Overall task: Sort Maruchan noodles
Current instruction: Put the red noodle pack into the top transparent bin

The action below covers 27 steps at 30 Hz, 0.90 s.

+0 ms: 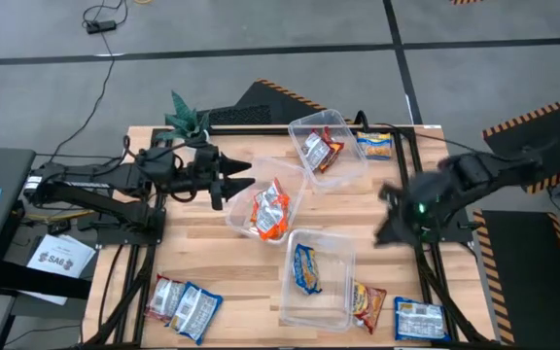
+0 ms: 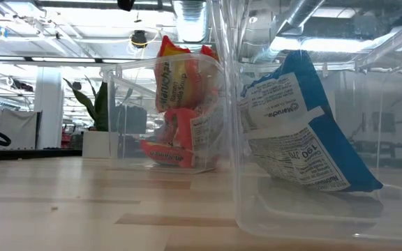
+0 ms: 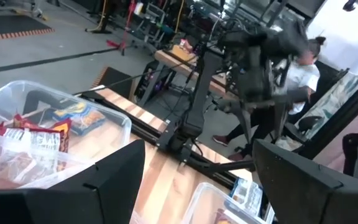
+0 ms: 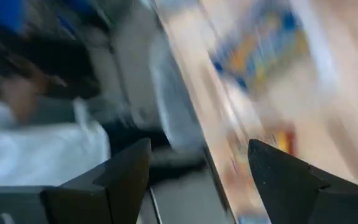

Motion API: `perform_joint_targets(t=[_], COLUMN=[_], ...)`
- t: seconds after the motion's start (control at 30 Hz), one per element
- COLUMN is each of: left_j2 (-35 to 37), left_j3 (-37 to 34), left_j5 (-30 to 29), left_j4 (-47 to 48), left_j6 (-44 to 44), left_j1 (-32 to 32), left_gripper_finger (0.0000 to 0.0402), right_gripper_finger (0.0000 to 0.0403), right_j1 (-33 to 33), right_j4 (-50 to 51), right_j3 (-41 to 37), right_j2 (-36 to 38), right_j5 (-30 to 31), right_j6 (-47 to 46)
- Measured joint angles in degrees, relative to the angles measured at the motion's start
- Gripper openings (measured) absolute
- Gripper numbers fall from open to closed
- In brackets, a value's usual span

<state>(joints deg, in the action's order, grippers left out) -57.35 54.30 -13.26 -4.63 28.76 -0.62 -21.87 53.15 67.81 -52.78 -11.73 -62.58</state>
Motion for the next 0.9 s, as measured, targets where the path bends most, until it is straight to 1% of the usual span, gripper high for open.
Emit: perform_joint_targets(t=[0.1,0.2,0.27,0.37,0.47,0.7,0.9], left_j2=[0.0,0.1,0.1,0.1,0.1,0.1,0.1], left_j3=[0.0,0.0,0.0,0.0,0.0,0.0,0.0], left_j5=[0.0,-0.1,-0.1,-0.6,-0.8,-0.9,-1.0], left_j4=[0.1,0.1,0.2,0.2,0.2,0.2,0.2], left_j6=[-0.4,-0.4,-0.4,-0.5,-0.4,-0.2,1.1], left_j1=[0.0,0.0,0.0,0.0,0.0,0.0,0.0], left_gripper_finger=[0.0284,0.0284,0.0284,0.0284,0.0284,0.0284,0.0284], right_gripper_finger=[0.0291,0.0291,0.0291,0.0291,0.0291,0.0291,0.0291], right_j1=[-12.0,-23.4,-29.3,-34.9,-36.8,-34.2,-31.8], right_j4=[6.4,6.5,4.9,1.9,-0.6,-5.7,-8.5], right_j3=[-0.1,-2.4,-4.0,-6.3,-7.2,-7.2,-7.2], right_j2=[-2.2,-5.0,-7.7,-12.8,-18.8,-31.6,-38.4], right_j5=[5.1,11.3,15.1,20.4,23.8,23.9,23.9], right_j6=[-7.9,-16.0,-19.9,-23.3,-23.1,-12.2,-5.8])
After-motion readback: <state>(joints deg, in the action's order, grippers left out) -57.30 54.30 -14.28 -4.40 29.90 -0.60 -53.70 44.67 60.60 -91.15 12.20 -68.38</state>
